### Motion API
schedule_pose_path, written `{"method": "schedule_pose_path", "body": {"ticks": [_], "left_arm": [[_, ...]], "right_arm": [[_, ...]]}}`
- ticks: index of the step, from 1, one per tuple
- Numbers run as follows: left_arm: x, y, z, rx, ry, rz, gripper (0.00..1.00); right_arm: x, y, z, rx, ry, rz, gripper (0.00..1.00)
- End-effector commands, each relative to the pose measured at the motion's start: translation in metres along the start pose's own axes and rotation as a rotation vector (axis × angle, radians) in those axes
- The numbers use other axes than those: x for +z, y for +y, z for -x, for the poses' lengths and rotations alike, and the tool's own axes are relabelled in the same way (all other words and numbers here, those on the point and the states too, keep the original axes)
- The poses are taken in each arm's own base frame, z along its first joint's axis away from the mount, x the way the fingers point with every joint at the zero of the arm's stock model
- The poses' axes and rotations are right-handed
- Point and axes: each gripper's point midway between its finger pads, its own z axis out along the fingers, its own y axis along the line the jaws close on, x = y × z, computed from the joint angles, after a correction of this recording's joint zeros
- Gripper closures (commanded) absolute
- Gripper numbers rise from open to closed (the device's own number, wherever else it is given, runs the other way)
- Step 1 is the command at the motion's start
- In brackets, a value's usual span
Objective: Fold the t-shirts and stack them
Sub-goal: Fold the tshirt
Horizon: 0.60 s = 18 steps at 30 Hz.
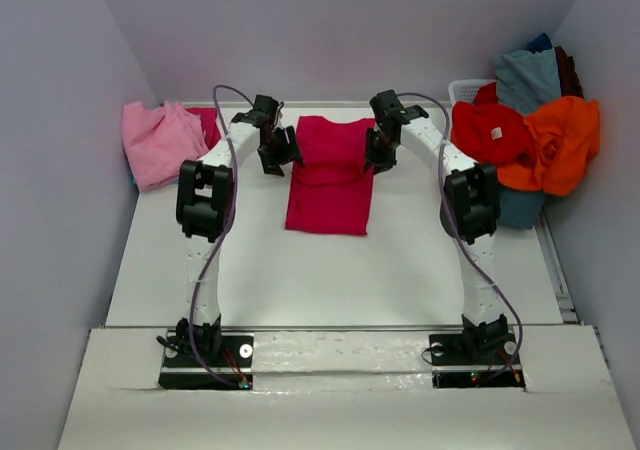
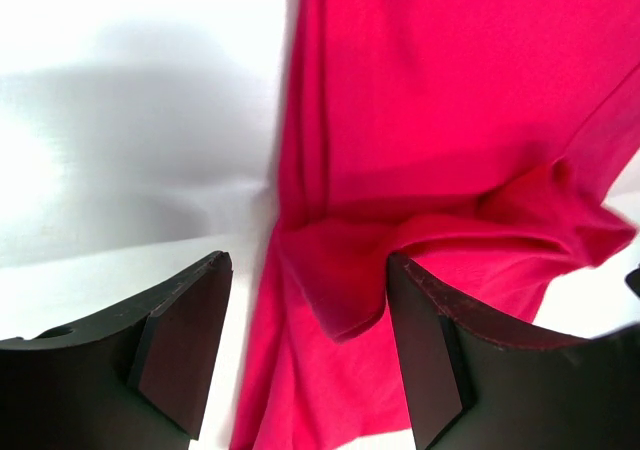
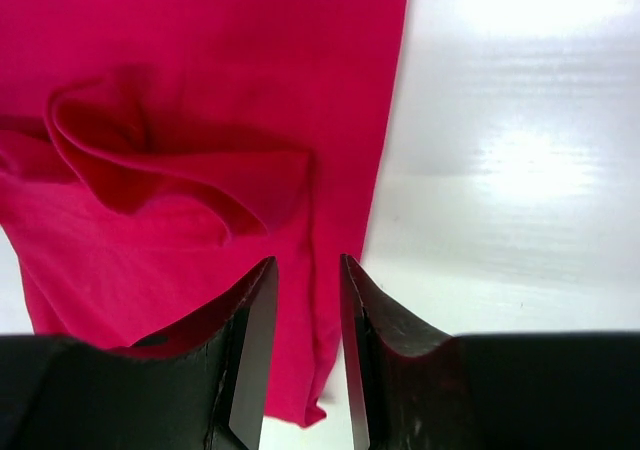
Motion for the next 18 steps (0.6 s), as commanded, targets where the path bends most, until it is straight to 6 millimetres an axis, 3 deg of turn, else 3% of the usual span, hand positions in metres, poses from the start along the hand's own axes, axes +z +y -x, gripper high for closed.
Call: {"method": "schedule_pose_path", "body": {"ticks": [1,7,13,18], "left_arm": [[-0.05,-0.007,0.002,0.032,-0.068,-0.009,0.27],[-0.07,-0.005,-0.01,0.047,-0.084,-0.009,0.27],[-0.078,-0.006,-0.014,0.062,-0.074,-0.015,0.27],[-0.075,0.011,-0.031,0.056,-0.025,0.047,0.27]], "right_arm": [[-0.037,0.017,0.002,0.014,-0.042,0.08,0.63],[-0.034,0.01,-0.02,0.03,0.001,0.081,0.64],[-0.021,0.008,-0.037,0.038,0.06,0.095,0.65],[-0.009,0.009,-0.046,0.036,0.085,0.094,0.65]]}}
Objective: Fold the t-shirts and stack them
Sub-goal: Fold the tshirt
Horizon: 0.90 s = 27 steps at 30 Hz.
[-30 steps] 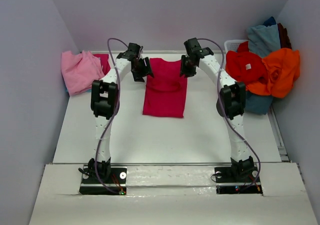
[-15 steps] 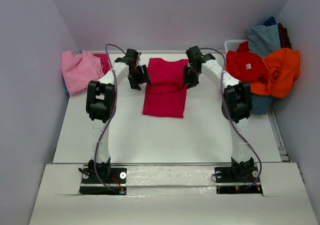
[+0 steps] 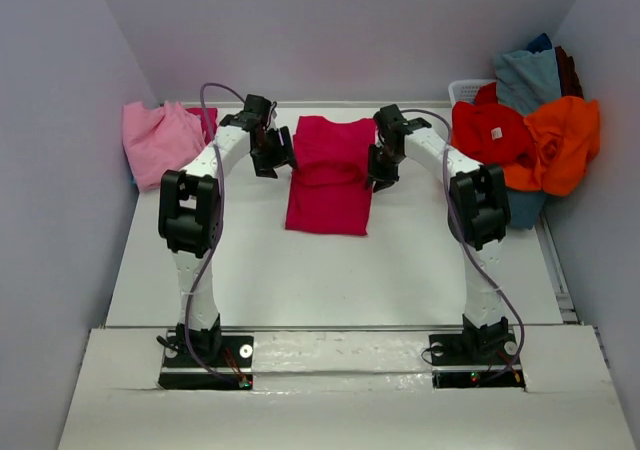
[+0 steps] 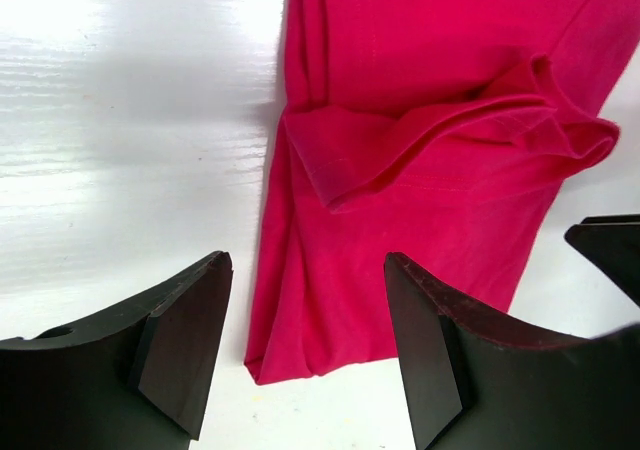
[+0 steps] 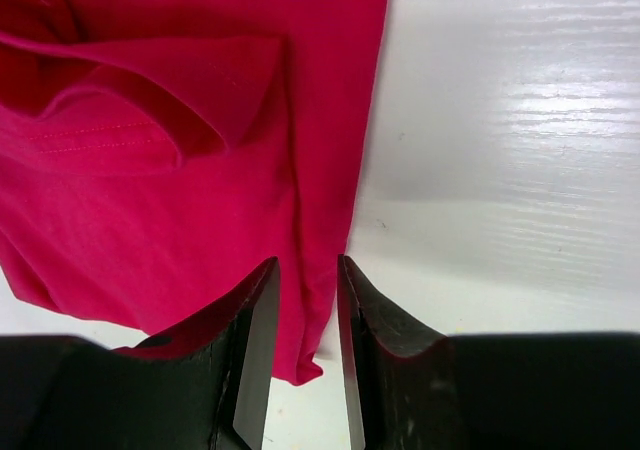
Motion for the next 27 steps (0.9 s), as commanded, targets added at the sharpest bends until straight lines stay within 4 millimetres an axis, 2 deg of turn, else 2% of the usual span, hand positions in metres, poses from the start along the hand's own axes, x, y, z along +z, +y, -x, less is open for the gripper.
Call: {"method": "schedule_pose_path", "body": {"ticks": [1,6,8,12,17,18,20,23,27], "left_arm": [[-0.015,0.014,-0.012,0.02,0.013,0.054,0.27],[-0.006,0.029,-0.029,0.004,0.054,0.091,0.27],[-0.003,0.032,-0.031,-0.001,0.061,0.101,0.27],[0.007,0.038,-0.034,-0.006,0.081,0.125,0.27],[0.016,0.039,-0.028,-0.005,0.088,0.134,0.27],[0.015,0.035,-0.02,-0.001,0.074,0.127,0.27],[0.025,0.038,-0.022,-0.003,0.103,0.138,0.27],[0.029,0.03,-0.008,0.002,0.089,0.124,0.27],[0.038,0.029,-0.001,-0.001,0.095,0.127,0.27]], "right_arm": [[-0.004,0.017,0.007,-0.012,-0.036,0.055,0.65],[0.001,0.018,0.012,-0.013,-0.034,0.05,0.65],[0.0,0.022,0.02,-0.017,-0.05,0.055,0.65],[0.004,0.023,0.023,-0.017,-0.04,0.05,0.65],[0.005,0.027,0.032,-0.02,-0.047,0.054,0.65],[0.006,0.027,0.032,-0.02,-0.047,0.054,0.65],[0.006,0.028,0.033,-0.019,-0.046,0.053,0.65],[0.008,0.029,0.037,-0.02,-0.051,0.051,0.64],[0.008,0.03,0.039,-0.02,-0.054,0.051,0.64]]}}
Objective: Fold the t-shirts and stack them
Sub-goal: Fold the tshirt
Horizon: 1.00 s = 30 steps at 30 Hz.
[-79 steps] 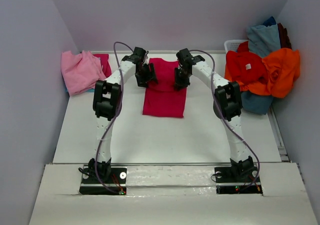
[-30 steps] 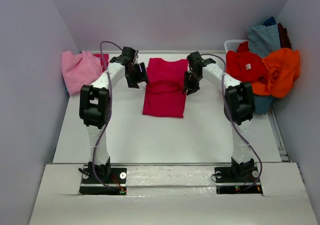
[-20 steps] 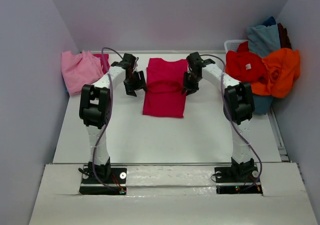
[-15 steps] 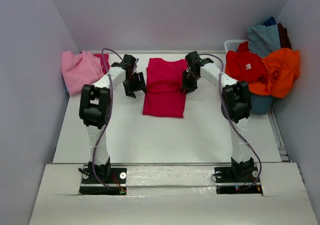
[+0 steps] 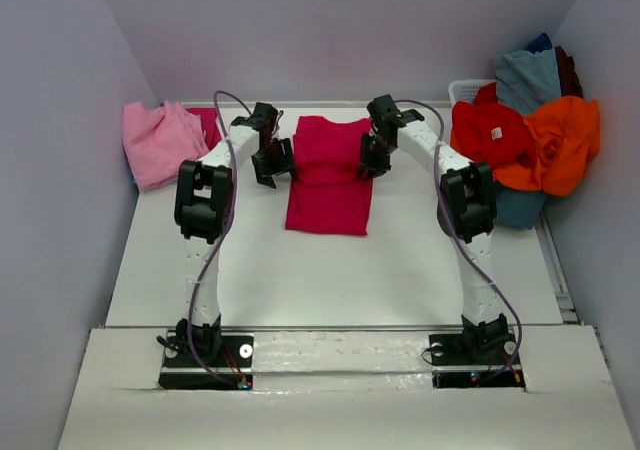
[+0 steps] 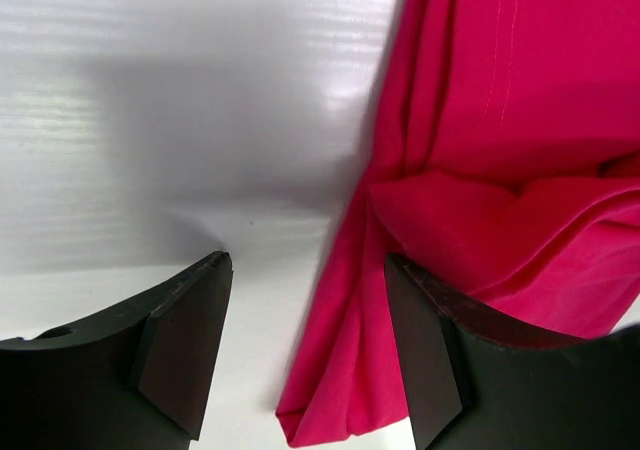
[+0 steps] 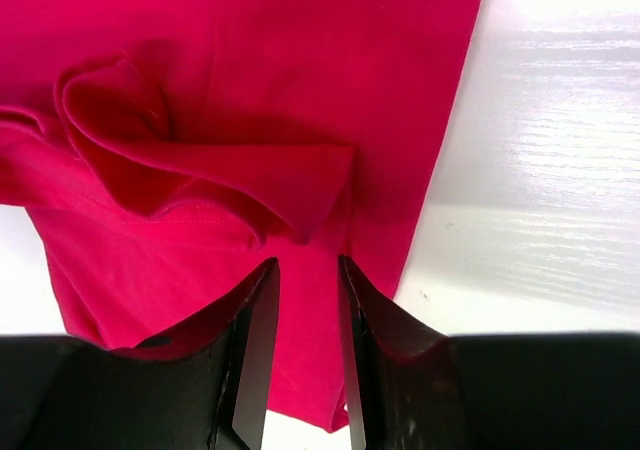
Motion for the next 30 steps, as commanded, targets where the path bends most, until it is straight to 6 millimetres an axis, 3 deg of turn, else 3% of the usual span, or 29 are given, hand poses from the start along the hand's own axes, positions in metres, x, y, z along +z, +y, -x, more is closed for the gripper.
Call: {"method": "schedule_pose_path", "body": {"ticks": [1,20,30], "left_arm": [[-0.004,-0.002,0.013,0.013,-0.006,0.008,0.27],[0.007,-0.028,0.061,0.035,-0.101,-0.061,0.26],[-0.001,-0.032,0.082,0.053,-0.184,-0.052,0.26]], "right_arm": [[-0.004,0.009,0.008,-0.012,-0.018,0.011,0.64],[0.001,0.013,0.035,-0.024,-0.081,-0.007,0.6],[-0.023,0.024,0.06,-0.034,-0.194,0.008,0.56]]}}
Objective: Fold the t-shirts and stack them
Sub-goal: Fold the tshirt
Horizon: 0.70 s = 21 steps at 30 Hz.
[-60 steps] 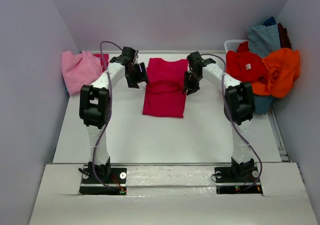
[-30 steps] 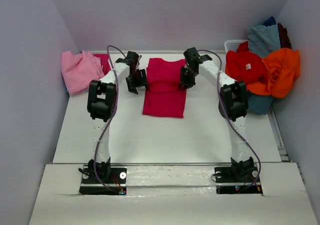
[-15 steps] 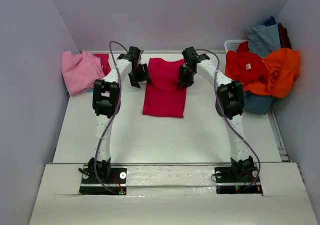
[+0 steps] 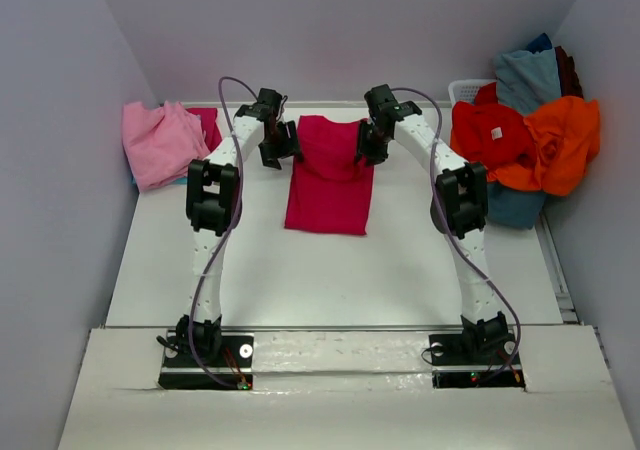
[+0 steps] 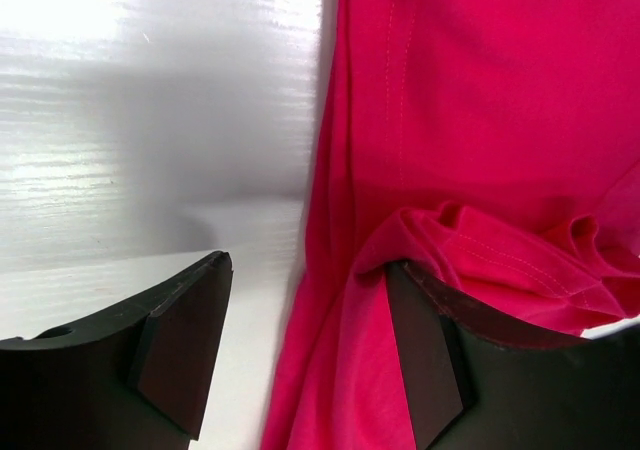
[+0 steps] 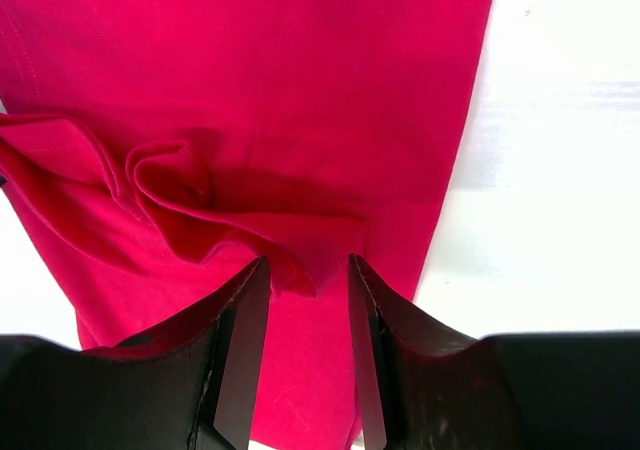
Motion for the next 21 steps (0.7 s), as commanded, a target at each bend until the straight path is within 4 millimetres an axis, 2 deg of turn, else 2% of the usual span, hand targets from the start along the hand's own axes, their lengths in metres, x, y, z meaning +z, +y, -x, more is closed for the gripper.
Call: {"method": "schedule_pose_path", "body": {"ticks": [1,3,9,10,16,21], "left_arm": [[-0.012,-0.005,0.028,0.023,-0.096,-0.004,0.26],[-0.011,-0.004,0.032,0.02,-0.106,0.008,0.26],[-0.004,-0.001,0.029,0.006,-0.09,0.019,0.26],[-0.004,-0.001,0.029,0.006,-0.088,0.02,0.26],[0.002,0.003,0.025,-0.005,-0.075,0.033,0.26],[0.005,0.003,0.024,-0.017,-0.068,0.032,0.26]], "right_arm": [[-0.023,0.016,0.024,-0.019,-0.1,0.032,0.56],[-0.027,0.019,0.022,-0.018,-0.09,0.05,0.56],[-0.025,0.015,-0.005,-0.016,-0.004,0.069,0.57],[-0.029,0.011,-0.015,-0.01,0.013,0.065,0.57],[-0.052,0.005,-0.035,-0.031,0.024,0.074,0.57],[-0.062,-0.001,-0.041,-0.045,0.012,0.057,0.57]]}}
